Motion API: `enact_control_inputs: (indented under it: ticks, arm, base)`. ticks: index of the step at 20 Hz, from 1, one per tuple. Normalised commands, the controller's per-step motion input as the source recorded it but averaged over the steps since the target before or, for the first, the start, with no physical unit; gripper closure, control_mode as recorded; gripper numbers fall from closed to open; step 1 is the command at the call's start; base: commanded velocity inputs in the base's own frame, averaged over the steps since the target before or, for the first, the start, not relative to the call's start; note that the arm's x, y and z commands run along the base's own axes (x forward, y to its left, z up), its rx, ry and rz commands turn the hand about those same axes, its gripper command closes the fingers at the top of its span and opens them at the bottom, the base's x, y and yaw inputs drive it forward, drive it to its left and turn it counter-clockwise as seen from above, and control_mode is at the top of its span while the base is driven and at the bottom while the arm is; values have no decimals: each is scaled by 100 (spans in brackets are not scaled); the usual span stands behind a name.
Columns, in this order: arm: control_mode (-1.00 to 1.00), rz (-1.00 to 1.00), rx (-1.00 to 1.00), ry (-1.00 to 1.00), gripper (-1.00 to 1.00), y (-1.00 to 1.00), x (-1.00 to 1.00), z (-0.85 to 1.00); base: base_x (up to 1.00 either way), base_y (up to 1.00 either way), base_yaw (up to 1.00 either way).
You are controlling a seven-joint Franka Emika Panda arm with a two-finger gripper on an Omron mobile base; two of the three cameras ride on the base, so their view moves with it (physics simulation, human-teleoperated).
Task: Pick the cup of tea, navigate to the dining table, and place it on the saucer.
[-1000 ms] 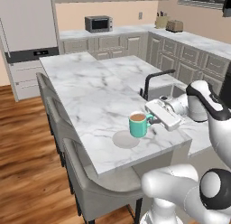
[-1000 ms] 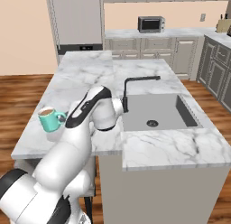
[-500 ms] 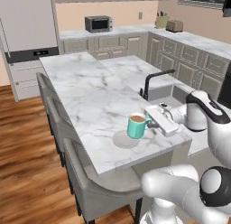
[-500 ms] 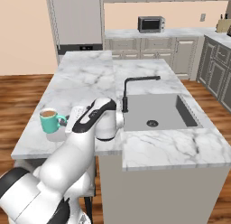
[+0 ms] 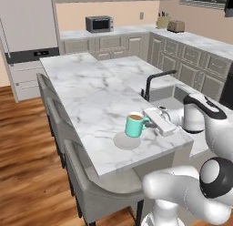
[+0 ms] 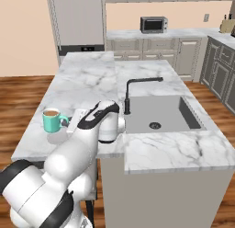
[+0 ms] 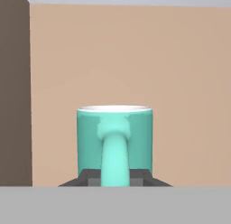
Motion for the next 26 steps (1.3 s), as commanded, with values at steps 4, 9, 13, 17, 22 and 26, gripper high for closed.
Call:
enact_control_inputs:
  ticks: [4,9,13,17,22,26]
  arm:
    - [-100,0,0,3,100,7,46,-8]
    - [-100,0,0,0,100,1,6,-22]
    - [-100,0,-1,0,100,0,0,-34]
    - [-100,0,-4,0,100,0,0,-20]
    - [-100,0,-8,0,100,1,5,-2]
    - [-100,0,-11,1,100,4,9,0]
  base:
    - [0,0,0]
    - [0,0,0]
    - [0,0,0]
    - [0,0,0]
    - [0,0,0]
    - [0,0,0]
